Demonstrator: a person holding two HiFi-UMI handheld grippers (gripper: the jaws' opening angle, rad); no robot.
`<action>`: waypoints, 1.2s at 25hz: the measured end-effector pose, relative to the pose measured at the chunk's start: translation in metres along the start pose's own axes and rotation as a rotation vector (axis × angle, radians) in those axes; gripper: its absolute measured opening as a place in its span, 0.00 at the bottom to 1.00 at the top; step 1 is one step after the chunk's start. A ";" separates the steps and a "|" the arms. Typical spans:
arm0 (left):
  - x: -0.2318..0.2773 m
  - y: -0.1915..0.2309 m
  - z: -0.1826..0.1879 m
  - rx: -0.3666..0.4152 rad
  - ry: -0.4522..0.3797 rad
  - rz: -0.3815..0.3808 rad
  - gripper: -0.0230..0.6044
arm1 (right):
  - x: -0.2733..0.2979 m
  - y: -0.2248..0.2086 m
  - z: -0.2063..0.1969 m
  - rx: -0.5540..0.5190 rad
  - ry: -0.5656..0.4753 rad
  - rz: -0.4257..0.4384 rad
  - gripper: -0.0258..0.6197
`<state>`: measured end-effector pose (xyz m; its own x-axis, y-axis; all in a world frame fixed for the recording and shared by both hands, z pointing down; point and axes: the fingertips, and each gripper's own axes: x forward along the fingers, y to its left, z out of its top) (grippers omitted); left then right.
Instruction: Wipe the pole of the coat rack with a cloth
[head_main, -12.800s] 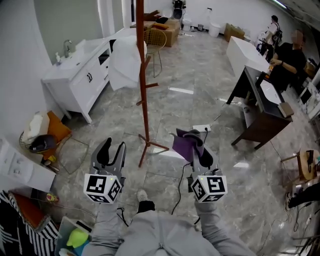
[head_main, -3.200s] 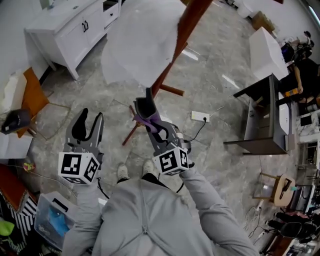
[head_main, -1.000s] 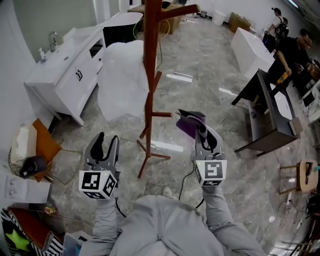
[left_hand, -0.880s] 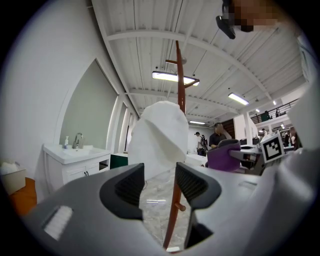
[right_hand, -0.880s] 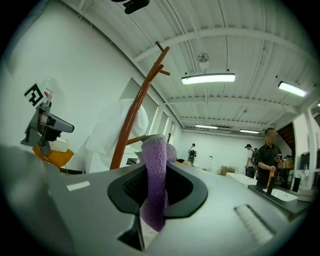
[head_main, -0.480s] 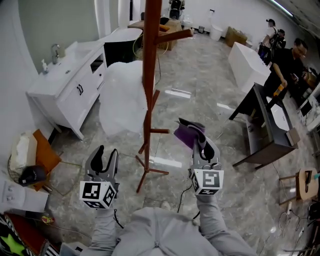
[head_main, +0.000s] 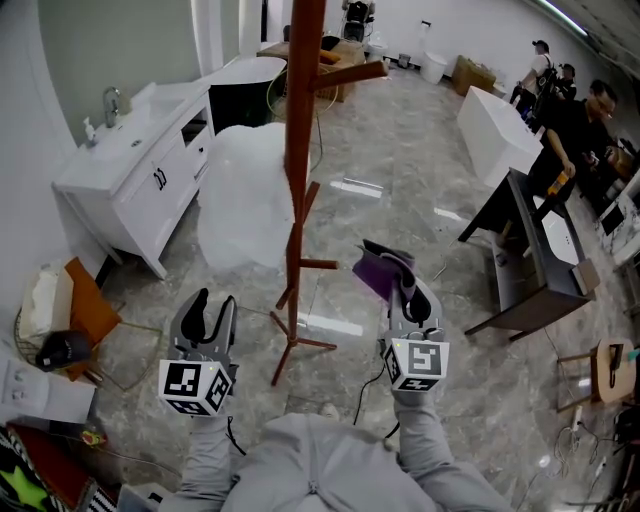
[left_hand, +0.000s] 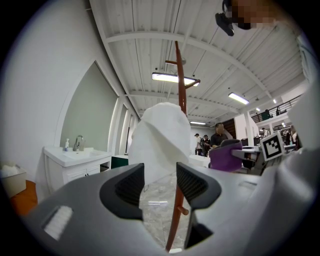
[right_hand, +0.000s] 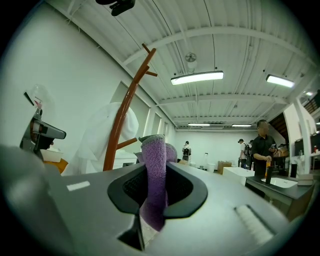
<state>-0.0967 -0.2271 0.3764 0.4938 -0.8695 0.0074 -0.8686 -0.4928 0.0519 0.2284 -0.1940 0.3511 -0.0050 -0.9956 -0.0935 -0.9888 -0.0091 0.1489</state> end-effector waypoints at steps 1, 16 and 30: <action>0.001 0.000 0.000 -0.001 0.000 0.000 0.38 | 0.000 0.000 -0.001 0.001 0.003 0.000 0.12; 0.005 0.004 0.000 0.003 0.006 0.004 0.38 | 0.005 0.009 -0.011 0.003 0.024 0.019 0.12; 0.004 0.009 0.000 0.008 0.009 0.005 0.38 | 0.009 0.012 -0.008 -0.002 0.019 0.026 0.12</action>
<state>-0.1026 -0.2356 0.3774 0.4897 -0.8717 0.0170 -0.8714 -0.4886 0.0442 0.2180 -0.2040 0.3595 -0.0282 -0.9971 -0.0706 -0.9881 0.0171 0.1528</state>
